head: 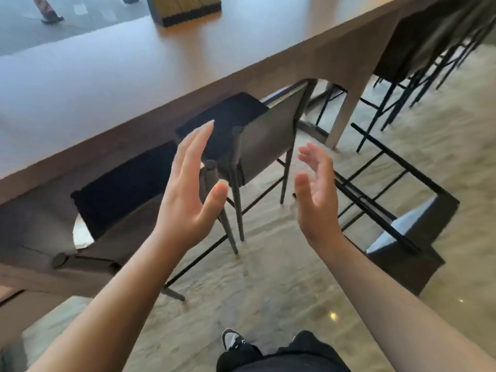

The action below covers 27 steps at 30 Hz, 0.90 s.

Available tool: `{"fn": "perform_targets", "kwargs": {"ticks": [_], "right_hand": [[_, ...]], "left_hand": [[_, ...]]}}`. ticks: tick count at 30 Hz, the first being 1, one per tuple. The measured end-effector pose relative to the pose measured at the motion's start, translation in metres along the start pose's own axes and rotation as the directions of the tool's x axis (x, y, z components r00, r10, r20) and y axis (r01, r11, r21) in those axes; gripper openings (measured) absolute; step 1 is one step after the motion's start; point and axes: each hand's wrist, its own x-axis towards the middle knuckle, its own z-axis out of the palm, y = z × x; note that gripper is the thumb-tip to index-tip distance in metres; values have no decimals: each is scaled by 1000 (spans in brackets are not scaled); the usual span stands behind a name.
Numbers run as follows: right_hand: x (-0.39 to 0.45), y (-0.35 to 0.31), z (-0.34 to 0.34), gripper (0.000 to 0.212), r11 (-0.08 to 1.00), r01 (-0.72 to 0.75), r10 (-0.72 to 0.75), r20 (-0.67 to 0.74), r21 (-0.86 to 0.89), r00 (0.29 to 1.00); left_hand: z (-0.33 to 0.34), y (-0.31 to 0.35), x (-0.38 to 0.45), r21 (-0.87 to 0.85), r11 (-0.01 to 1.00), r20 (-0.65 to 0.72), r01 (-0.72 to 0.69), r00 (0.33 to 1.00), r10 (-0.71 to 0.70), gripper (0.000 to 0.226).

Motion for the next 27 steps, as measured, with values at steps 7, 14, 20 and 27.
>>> {"fn": "perform_targets", "kwargs": {"ticks": [7, 14, 20, 27], "right_hand": [[-50, -1, -131, 74, 997, -37, 14, -336, -63, 942], [-140, -11, -267, 66, 989, -105, 24, -568, -109, 822], [-218, -23, -374, 70, 972, -163, 4, -678, -171, 735], [-267, -25, -453, 71, 954, -220, -7, -750, -203, 661]], "left_hand": [[103, 72, 14, -201, 956, 218, -211, 942, 254, 84], [218, 182, -27, -379, 881, 352, -283, 837, 419, 83], [300, 276, -81, -505, 815, 410, -285, 752, 516, 75], [371, 346, -106, -542, 796, 483, -269, 676, 557, 75]]}}
